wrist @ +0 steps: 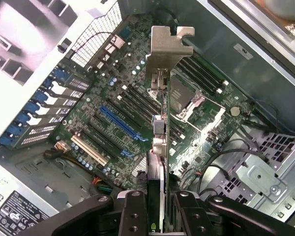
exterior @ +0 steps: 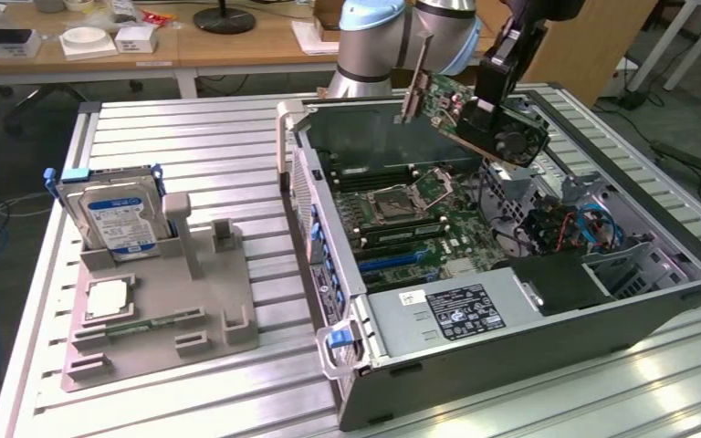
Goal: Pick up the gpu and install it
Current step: 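Insert the gpu into the slot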
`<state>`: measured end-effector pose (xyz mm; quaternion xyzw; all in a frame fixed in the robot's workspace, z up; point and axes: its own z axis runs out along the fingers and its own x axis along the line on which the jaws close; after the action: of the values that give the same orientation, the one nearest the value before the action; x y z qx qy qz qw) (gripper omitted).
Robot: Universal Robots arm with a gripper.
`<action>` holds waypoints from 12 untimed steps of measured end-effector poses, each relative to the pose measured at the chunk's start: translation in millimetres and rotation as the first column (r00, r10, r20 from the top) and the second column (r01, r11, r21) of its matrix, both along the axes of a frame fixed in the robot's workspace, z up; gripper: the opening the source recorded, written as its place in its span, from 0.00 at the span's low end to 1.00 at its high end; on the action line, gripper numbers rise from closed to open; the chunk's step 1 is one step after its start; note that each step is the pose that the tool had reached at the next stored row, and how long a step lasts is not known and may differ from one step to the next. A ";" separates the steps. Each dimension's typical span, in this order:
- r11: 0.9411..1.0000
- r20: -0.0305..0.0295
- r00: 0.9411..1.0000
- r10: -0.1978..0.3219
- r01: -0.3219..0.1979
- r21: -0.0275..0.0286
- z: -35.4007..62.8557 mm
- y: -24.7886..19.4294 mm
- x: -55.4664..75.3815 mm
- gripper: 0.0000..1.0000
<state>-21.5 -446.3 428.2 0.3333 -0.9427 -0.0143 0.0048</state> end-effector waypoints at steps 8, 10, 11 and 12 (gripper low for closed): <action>0.998 0.000 0.998 0.060 -0.060 0.001 0.0 0.0 0.0 0.26; 0.997 0.000 0.997 0.074 -0.074 0.001 0.0 0.0 0.0 0.26; 0.997 0.000 0.997 0.081 -0.081 0.002 0.0 -0.1 0.0 0.26; 0.996 0.000 0.996 0.087 -0.087 0.002 -0.1 -0.1 0.0 0.26</action>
<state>-21.5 -446.4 428.2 0.3741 -0.9272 -0.0149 0.0051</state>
